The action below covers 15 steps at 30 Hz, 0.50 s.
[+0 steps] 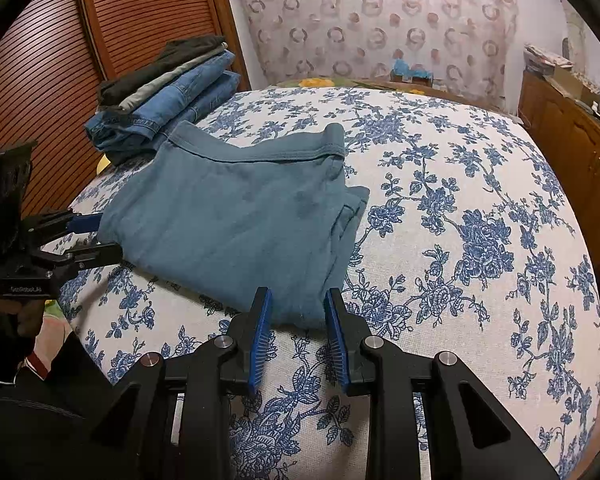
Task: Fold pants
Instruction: 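Close both grippers on the folded edge of the shorts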
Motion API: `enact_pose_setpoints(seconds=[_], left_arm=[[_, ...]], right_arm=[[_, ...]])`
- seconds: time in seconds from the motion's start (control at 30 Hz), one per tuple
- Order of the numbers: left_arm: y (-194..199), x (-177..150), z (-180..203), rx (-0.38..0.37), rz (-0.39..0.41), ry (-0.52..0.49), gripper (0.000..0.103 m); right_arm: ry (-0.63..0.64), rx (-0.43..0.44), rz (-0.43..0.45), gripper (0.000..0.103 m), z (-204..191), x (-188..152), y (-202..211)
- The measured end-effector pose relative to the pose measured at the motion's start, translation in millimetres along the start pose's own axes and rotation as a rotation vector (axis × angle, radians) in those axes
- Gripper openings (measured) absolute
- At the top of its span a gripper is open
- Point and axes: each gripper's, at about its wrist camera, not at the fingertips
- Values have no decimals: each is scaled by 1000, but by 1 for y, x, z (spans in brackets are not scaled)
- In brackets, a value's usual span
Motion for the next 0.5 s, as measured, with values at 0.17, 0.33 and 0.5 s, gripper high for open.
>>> enact_pose_setpoints(seconds=[0.17,0.33,0.5], left_arm=[[2,0,-2,-17,3,25,65],[4,-1,-2,-40,14,29,47],[7,-1,-2,-47,41,46,17]], right_arm=[[7,-8,1,28,-2,0,1],[16,-12,6,27,-4,-1,1],[37,10,14,10,-7,-4,2]])
Point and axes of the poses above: each gripper's, at about its wrist camera, not at the fingertips, and y roughly against the way its jaws point, z to its right, x to its top, and after that the axes turned 7 degrees about x, right-handed
